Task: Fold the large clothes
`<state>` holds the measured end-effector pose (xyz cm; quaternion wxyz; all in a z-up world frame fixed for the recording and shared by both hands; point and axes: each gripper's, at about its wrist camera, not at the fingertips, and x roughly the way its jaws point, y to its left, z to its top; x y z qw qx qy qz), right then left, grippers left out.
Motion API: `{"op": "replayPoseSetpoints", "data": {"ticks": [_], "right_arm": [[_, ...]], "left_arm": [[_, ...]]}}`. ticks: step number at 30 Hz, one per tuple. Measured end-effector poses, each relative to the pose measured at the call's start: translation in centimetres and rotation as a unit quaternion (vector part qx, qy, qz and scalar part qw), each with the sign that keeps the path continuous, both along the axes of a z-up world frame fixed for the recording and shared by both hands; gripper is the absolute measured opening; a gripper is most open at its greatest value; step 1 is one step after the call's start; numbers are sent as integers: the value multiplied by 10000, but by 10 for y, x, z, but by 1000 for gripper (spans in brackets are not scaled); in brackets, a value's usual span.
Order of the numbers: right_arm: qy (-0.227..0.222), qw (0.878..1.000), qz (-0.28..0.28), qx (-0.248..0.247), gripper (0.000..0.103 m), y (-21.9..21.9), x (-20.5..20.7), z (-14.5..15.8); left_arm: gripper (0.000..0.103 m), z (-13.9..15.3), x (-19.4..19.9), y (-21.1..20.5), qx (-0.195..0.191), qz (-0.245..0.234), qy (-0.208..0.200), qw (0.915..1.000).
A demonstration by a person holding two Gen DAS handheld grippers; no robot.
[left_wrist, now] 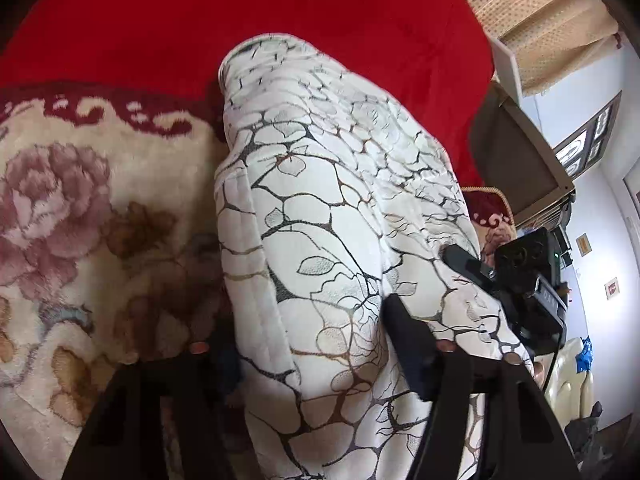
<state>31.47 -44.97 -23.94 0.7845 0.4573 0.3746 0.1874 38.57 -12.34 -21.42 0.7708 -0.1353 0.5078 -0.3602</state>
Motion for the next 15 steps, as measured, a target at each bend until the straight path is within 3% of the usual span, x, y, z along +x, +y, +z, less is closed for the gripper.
{"op": "replayPoseSetpoints", "data": {"ticks": [3, 9, 15], "right_arm": [[-368, 9992, 14, -161, 47, 7, -7, 19], [-1125, 9934, 214, 52, 47, 29, -26, 55], [-1140, 9920, 513, 171, 47, 52, -25, 53]], "left_arm": [[57, 8, -8, 8, -43, -54, -213, 9997], [56, 32, -20, 34, -137, -13, -563, 9983], [56, 22, -23, 62, 40, 226, -403, 9989]]}}
